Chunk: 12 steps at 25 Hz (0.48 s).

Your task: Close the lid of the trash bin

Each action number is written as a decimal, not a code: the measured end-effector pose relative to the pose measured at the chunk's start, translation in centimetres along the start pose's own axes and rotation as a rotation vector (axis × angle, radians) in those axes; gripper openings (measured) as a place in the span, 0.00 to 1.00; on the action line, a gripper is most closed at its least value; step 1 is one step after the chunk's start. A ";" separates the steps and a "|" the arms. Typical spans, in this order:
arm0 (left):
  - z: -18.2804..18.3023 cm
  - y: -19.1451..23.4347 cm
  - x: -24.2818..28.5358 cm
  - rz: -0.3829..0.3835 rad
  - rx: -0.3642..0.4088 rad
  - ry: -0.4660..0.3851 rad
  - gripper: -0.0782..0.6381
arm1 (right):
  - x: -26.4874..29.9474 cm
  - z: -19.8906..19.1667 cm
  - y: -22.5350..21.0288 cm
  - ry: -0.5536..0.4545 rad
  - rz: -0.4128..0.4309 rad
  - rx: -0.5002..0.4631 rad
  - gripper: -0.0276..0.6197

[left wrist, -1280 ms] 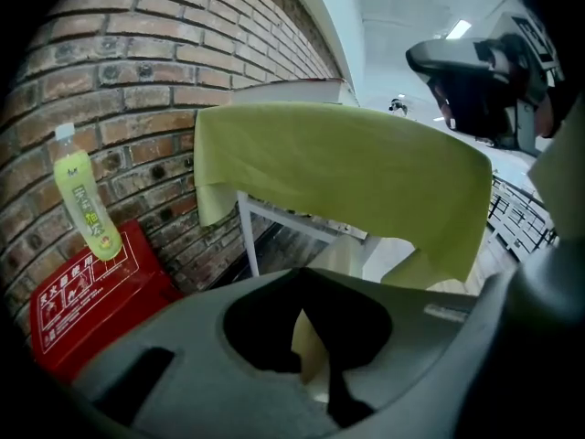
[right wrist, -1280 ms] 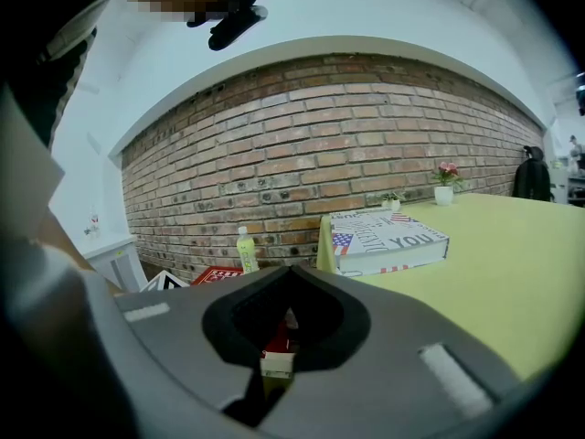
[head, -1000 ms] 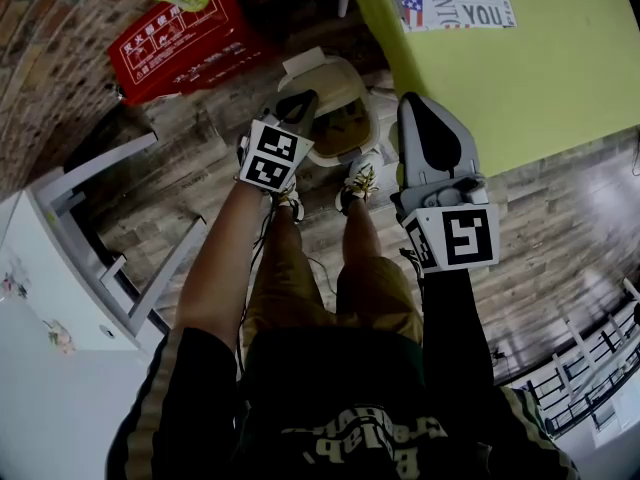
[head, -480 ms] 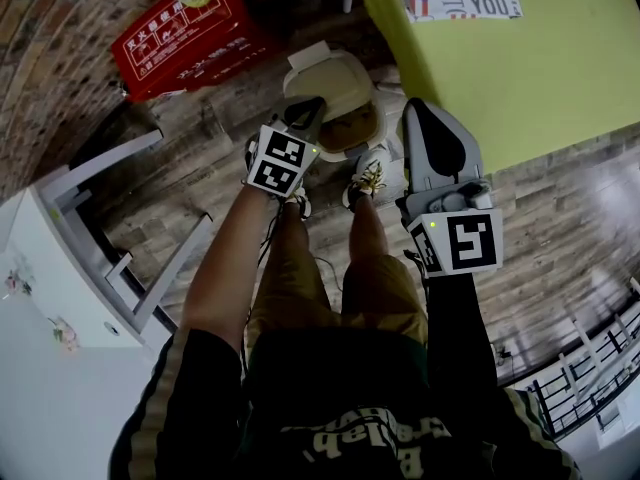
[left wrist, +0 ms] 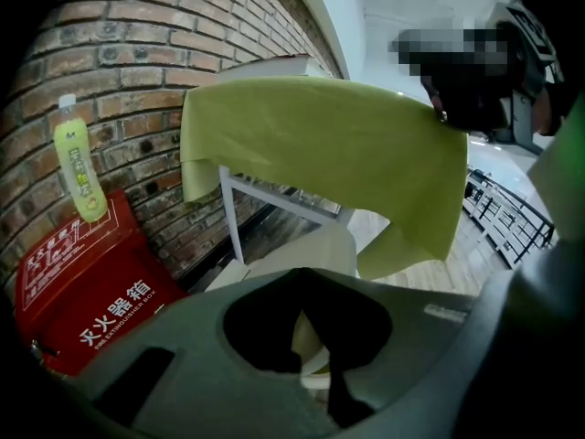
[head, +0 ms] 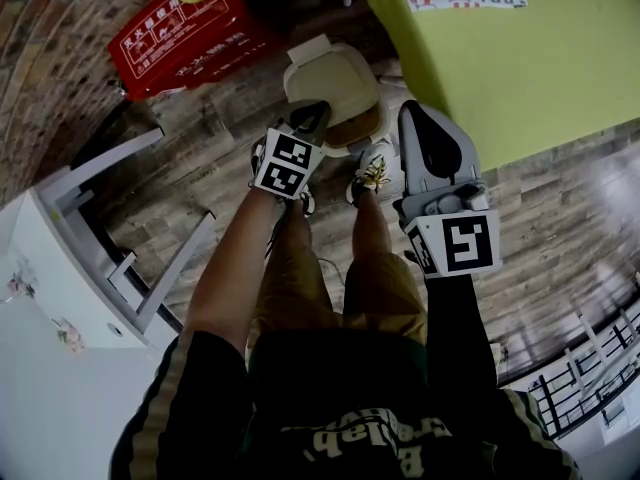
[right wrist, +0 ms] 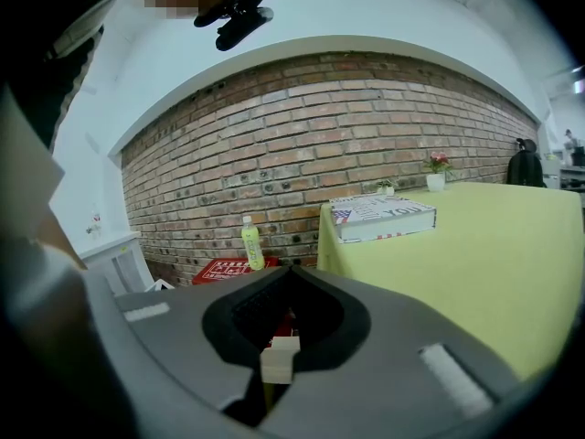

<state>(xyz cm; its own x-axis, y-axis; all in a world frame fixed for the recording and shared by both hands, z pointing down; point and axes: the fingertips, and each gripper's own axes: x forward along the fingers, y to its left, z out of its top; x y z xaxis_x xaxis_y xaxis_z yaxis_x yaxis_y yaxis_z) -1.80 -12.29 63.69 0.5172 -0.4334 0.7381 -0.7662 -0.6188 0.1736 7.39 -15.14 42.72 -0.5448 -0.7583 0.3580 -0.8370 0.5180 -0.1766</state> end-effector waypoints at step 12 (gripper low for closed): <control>-3.0 -1.5 1.4 -0.032 0.003 0.055 0.12 | -0.5 -1.1 -0.3 0.038 -0.040 -0.015 0.06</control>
<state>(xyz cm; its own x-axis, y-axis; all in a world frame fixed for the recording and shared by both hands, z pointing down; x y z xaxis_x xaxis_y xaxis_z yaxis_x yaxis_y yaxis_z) -1.02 -9.98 66.42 0.5201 -0.3767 0.7665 -0.7481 -0.6339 0.1961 7.98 -14.48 43.60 -0.5085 -0.7631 0.3988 -0.8569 0.4937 -0.1481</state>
